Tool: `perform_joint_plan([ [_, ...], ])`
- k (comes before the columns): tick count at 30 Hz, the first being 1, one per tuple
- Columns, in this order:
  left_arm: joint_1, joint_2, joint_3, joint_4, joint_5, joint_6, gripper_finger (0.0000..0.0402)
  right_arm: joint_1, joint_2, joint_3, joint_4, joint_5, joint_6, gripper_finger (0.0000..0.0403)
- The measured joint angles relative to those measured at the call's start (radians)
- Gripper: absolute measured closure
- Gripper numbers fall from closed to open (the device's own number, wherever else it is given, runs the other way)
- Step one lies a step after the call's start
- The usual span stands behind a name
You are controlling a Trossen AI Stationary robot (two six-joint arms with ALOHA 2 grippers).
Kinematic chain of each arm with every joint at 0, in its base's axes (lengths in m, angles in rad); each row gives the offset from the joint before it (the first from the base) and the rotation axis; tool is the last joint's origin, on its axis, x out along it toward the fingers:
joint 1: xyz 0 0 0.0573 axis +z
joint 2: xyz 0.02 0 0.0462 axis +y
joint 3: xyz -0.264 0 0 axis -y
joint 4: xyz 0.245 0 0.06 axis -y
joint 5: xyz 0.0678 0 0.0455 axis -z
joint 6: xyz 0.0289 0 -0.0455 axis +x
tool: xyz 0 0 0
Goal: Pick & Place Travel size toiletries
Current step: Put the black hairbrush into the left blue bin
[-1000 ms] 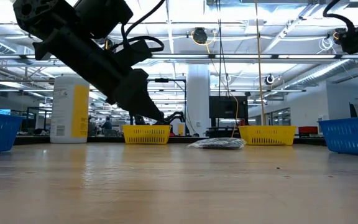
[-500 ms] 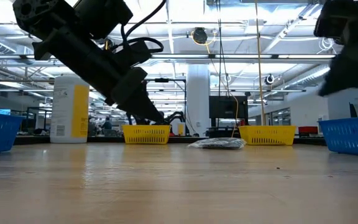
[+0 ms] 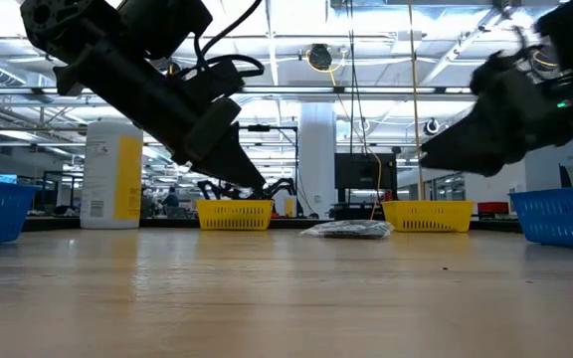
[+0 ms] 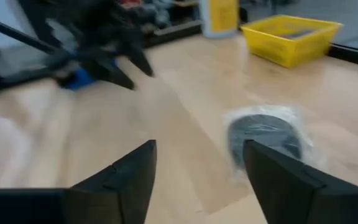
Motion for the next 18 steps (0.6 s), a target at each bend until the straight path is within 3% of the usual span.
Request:
perform_joint_plan([
  [7,0.000,0.000,0.000,0.019,-0.009,-0.015,0.0254,-0.202,0.138,0.152,-0.240,-0.091,0.036,0.0128],
  [10,0.000,0.000,0.000,0.010,-0.009,-0.026,0.0254,-0.297,0.176,0.199,-0.381,-0.106,0.071,0.0125],
  [13,-0.006,0.000,0.000,-0.004,-0.009,-0.046,0.0254,-0.392,0.200,0.214,-0.413,-0.127,0.069,0.0130],
  [18,-0.016,0.002,0.000,-0.021,-0.004,-0.064,0.0254,-0.544,0.229,0.214,-0.368,-0.359,0.070,0.0153],
])
